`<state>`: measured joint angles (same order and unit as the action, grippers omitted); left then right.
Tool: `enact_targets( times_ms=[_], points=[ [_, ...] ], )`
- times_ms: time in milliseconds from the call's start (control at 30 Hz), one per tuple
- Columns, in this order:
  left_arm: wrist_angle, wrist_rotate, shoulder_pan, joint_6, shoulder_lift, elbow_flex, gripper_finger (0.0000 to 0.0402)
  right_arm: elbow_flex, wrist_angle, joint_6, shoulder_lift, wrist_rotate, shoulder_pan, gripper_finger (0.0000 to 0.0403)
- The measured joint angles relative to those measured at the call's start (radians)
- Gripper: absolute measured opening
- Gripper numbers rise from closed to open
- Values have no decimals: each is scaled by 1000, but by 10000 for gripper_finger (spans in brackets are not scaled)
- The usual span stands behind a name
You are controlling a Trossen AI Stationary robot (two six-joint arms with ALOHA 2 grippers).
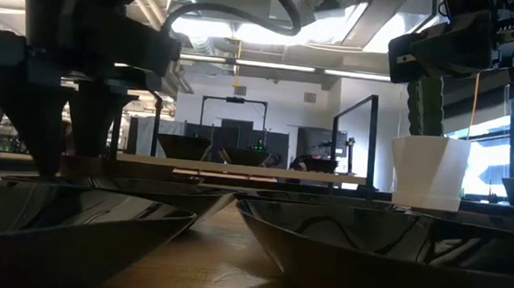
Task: Pick & Place Mini shaped plates
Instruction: Stack the top distorted square plate on the top of the distorted square plate on the shelf
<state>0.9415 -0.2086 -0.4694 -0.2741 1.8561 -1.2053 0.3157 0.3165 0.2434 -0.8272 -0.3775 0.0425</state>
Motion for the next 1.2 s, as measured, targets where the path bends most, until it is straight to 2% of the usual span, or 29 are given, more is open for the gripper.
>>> enact_targets(
  times_ms=[200, 567, 800, 1000, 1200],
  points=[
    [0, -1, 0, 0, 0, 0, 123, 0, 0, -1, 0, 0, 0, 5],
    [2, 25, 2, 9, 0, -4, 8, 0, 4, 13, 0, 0, 0, 5],
    [85, 22, -18, -7, 1, -108, 3, 0, 6, 2, 0, 0, 0, 5],
    [281, -92, -59, -33, 1, -317, 3, 0, 4, -7, 0, 0, 0, 5],
    [488, -297, -75, -101, 1, -514, 3, 0, -2, -7, 0, 0, 0, 5]
  ],
)
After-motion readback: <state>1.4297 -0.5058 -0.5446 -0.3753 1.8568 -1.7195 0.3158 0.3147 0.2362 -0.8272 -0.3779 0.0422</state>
